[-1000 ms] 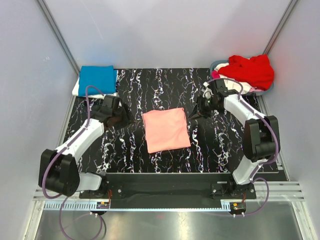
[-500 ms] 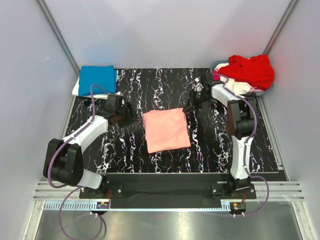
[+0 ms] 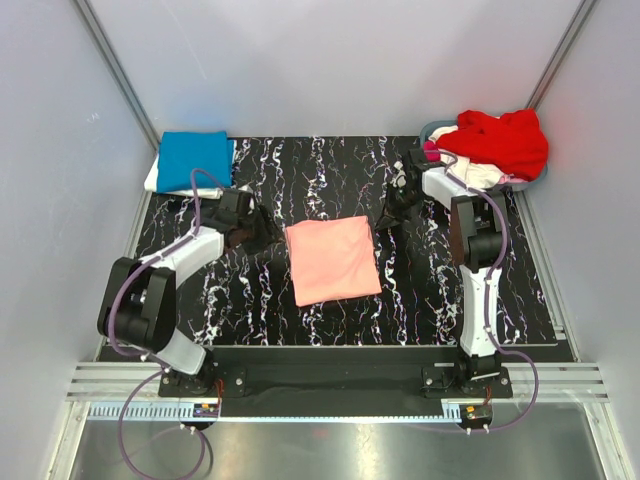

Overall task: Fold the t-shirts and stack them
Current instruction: Fold the tshirt, then neatly place the folded tshirt to the corner

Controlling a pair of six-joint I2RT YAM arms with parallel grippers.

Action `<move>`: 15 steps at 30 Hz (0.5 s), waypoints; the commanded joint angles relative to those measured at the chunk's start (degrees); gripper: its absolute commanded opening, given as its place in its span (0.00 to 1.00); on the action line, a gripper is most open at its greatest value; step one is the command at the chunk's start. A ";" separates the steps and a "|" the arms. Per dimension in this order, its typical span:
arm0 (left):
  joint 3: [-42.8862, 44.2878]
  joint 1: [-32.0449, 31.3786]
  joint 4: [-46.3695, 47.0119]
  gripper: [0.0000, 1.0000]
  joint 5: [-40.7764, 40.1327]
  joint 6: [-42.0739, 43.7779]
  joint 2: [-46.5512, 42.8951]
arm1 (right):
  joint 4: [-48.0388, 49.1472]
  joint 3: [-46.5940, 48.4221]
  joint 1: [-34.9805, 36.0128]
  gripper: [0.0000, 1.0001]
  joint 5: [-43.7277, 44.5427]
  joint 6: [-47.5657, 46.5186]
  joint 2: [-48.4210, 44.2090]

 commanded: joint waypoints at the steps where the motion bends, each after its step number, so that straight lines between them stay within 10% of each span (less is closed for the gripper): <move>1: -0.48 -0.67 6.62 0.59 3.33 -0.39 2.32 | -0.61 0.76 -0.28 0.13 4.13 -1.39 -0.54; 15: 4.36 -1.28 14.53 0.48 6.41 -0.74 19.37 | 13.09 -32.61 1.90 0.52 1.15 7.74 -29.88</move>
